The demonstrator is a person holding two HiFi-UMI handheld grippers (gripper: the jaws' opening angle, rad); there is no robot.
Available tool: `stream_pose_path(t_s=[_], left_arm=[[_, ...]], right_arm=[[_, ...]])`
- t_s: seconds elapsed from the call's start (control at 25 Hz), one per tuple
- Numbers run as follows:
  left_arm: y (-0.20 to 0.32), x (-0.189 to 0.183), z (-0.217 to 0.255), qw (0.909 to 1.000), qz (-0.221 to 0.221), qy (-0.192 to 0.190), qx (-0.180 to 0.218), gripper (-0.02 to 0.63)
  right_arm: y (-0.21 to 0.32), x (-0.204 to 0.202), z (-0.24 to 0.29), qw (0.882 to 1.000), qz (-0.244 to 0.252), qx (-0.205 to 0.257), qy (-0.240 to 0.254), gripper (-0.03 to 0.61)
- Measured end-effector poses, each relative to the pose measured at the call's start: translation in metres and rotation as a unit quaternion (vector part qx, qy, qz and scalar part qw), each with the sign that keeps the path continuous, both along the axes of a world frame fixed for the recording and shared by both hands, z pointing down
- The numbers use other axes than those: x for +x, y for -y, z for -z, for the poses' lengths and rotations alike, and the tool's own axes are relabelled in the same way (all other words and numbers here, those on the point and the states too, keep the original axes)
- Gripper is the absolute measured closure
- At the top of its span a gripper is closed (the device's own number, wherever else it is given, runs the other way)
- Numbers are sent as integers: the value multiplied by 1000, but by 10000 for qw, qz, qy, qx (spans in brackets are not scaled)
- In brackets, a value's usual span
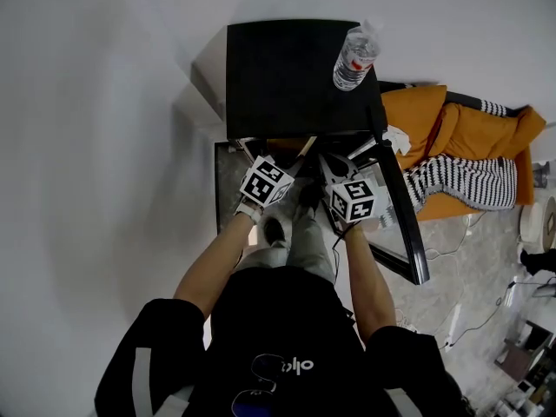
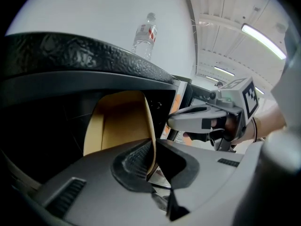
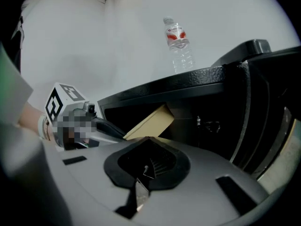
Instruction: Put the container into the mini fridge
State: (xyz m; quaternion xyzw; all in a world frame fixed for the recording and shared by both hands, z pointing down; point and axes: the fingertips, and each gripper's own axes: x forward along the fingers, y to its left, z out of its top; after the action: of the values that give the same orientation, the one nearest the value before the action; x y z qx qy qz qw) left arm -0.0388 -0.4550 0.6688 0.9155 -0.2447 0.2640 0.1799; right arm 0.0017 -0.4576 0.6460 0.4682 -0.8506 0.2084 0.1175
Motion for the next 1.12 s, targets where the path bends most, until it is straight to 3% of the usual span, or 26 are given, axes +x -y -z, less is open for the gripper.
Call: stream_pose_path(t_s=[1.12], left_arm=[[48, 21, -3, 9972, 480, -186, 547, 578]], right_arm=[[15, 14, -12, 9995, 263, -172, -103, 572]])
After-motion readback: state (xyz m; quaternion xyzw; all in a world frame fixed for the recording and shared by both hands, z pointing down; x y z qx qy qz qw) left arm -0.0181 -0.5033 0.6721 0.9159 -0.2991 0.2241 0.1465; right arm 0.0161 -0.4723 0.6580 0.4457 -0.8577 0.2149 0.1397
